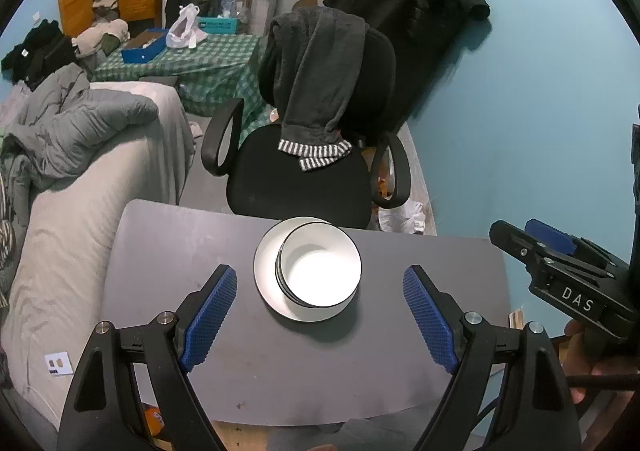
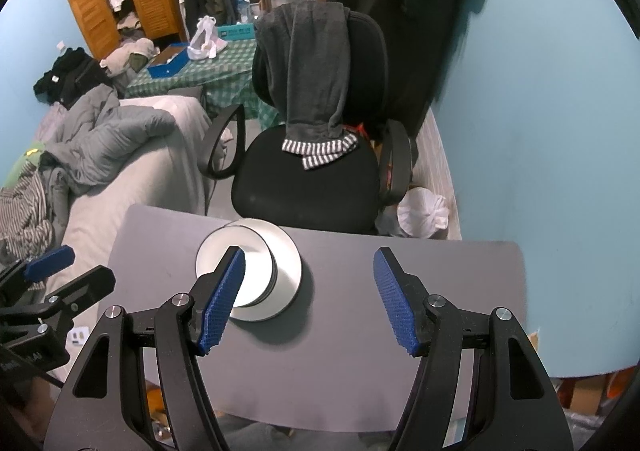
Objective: Organize plates and bowls
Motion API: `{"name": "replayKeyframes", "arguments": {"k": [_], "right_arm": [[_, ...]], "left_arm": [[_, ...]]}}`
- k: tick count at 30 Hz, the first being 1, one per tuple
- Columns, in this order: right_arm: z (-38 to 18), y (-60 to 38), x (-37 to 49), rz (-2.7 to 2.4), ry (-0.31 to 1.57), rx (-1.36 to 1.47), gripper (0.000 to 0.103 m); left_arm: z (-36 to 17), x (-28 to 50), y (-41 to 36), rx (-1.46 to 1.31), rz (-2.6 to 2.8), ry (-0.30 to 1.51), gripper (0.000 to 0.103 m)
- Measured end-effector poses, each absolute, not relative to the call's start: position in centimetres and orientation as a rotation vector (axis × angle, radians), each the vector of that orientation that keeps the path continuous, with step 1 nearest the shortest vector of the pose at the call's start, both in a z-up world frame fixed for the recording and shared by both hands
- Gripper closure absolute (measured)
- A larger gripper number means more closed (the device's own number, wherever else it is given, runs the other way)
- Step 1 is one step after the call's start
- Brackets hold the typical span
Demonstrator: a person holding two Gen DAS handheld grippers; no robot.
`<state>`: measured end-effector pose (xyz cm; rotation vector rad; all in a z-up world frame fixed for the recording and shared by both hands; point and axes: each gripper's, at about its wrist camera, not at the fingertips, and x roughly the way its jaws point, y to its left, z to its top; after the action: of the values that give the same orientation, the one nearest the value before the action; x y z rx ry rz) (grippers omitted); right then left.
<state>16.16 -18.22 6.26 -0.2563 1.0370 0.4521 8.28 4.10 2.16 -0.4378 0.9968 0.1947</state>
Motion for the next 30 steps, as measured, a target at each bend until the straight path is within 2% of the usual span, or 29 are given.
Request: {"name": "replayKeyframes", "arguments": {"k": [30], "right_arm": [[5.9, -18.3, 16.4, 0.454, 1.043, -0.253, 0.037]], "left_arm": [[2.5, 9.3, 3.0, -0.422, 0.184, 0.997, 0.017]]}}
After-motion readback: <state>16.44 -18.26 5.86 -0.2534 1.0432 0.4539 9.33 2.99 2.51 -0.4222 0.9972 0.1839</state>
